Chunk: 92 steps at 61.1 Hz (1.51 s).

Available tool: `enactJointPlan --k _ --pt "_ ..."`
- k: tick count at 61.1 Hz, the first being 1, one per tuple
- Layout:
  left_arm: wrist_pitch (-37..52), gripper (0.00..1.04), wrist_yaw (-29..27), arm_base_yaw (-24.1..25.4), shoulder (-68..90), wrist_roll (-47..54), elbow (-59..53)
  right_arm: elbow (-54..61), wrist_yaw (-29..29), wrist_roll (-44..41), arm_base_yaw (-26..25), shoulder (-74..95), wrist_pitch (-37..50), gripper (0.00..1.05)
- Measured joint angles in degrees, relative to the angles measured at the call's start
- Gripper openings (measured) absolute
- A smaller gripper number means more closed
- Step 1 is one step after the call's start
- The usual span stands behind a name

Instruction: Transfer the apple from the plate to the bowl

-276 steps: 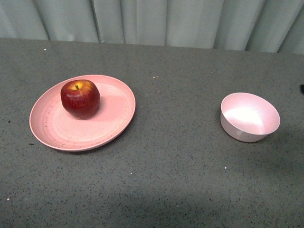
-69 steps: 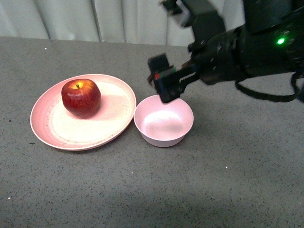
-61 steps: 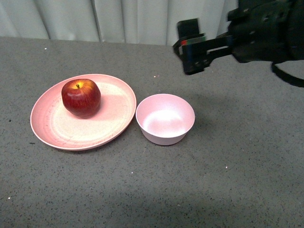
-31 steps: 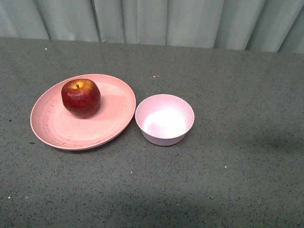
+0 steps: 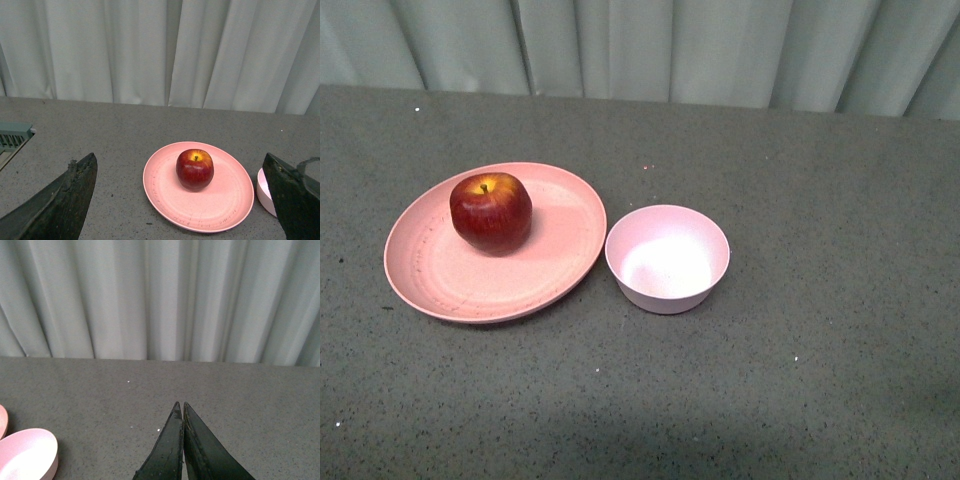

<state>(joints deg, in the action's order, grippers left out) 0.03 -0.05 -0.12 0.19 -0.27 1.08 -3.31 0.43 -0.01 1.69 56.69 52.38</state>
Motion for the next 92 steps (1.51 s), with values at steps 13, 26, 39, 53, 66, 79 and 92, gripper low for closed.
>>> enactJointPlan --k 13,26,39,53,66,79,92 --pt "0.00 0.98 0.02 0.00 0.00 0.00 0.00 2.19 -0.28 0.02 -1.55 -11.26 -9.07 0.01" --pt "0.00 0.98 0.02 0.00 0.00 0.00 0.00 2.86 -0.35 0.02 -1.55 -20.31 -16.96 0.01" --pt "0.00 0.98 0.02 0.00 0.00 0.00 0.00 3.02 -0.35 0.02 -1.55 -27.98 -23.93 0.01" --pt "0.00 0.98 0.02 0.00 0.00 0.00 0.00 3.02 -0.35 0.02 -1.55 -34.21 -29.90 0.01" --pt "0.00 0.98 0.00 0.00 0.00 0.00 0.00 3.02 -0.37 0.02 -1.55 -39.08 -34.60 0.01" --pt "0.00 0.98 0.02 0.00 0.00 0.00 0.00 3.02 -0.37 0.02 -1.55 -43.34 -38.82 0.01" --pt "0.00 0.98 0.02 0.00 0.00 0.00 0.00 3.02 -0.35 0.02 -1.55 -46.75 -42.23 0.01"
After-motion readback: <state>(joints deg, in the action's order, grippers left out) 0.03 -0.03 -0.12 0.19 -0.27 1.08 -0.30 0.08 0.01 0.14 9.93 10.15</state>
